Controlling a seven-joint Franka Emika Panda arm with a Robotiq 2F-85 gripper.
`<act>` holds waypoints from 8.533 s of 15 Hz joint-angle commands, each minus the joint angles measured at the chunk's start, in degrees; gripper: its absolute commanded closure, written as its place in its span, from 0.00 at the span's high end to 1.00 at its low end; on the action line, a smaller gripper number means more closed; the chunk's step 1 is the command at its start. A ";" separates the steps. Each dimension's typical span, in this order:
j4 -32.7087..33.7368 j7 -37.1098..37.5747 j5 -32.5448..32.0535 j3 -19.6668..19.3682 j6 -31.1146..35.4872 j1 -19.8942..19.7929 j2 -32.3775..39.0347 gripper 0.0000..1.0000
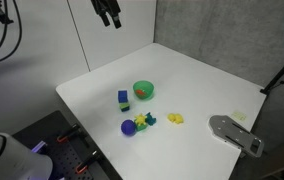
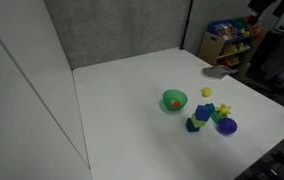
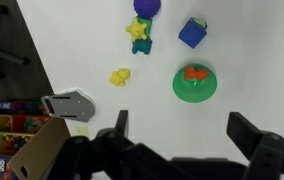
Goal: Take the orange rubber toy out of the bowl and put it on the table
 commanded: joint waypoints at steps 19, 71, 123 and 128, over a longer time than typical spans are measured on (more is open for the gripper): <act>14.71 -28.95 20.94 -8.27 14.45 2.44 37.68 1.00; 48.39 -19.67 4.46 -12.34 14.17 10.22 84.54 1.00; 34.24 -24.22 11.88 -8.53 19.79 1.46 65.57 0.23; 21.74 -24.99 11.58 -10.85 19.32 -2.78 57.32 0.26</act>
